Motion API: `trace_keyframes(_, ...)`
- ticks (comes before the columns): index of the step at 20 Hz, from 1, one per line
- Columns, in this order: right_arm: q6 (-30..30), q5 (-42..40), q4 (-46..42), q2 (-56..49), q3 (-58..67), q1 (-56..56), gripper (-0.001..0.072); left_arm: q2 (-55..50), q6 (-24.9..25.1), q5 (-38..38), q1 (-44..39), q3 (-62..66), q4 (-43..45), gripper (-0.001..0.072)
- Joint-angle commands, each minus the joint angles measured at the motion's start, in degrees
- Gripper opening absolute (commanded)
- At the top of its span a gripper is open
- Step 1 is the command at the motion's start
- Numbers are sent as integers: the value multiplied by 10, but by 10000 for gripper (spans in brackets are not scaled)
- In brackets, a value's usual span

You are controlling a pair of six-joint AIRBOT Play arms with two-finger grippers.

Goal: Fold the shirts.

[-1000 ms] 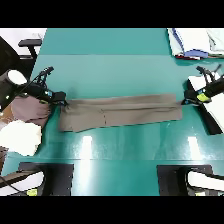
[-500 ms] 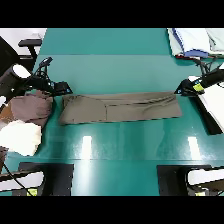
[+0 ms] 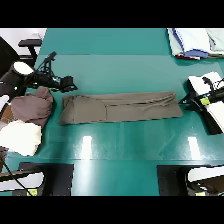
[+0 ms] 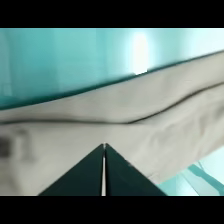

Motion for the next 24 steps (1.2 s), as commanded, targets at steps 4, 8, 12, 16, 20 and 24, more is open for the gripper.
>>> trace_keyframes(4, -19, -6, 41, -50, 37, 64, 111, -50, -29, 97, -131, 5, -18, 23)
trace_keyframes(8, -18, 3, 44, 8, 76, 71, 14, -119, -36, 97, -203, 57, -18, 23)
trace_keyframes(12, -6, 30, 123, 96, 125, 80, 14, -192, -48, 97, -261, 141, -17, 23)
trace_keyframes(16, 12, 30, 147, 153, 176, 146, 14, -253, -64, 92, -297, 208, -17, 23)
trace_keyframes(20, 33, 29, 147, 161, 241, 236, 14, -284, -79, 89, -311, 229, -14, 23)
trace_keyframes(24, 48, 18, 147, 161, 288, 307, 15, -287, -79, 91, -313, 229, -11, 23)
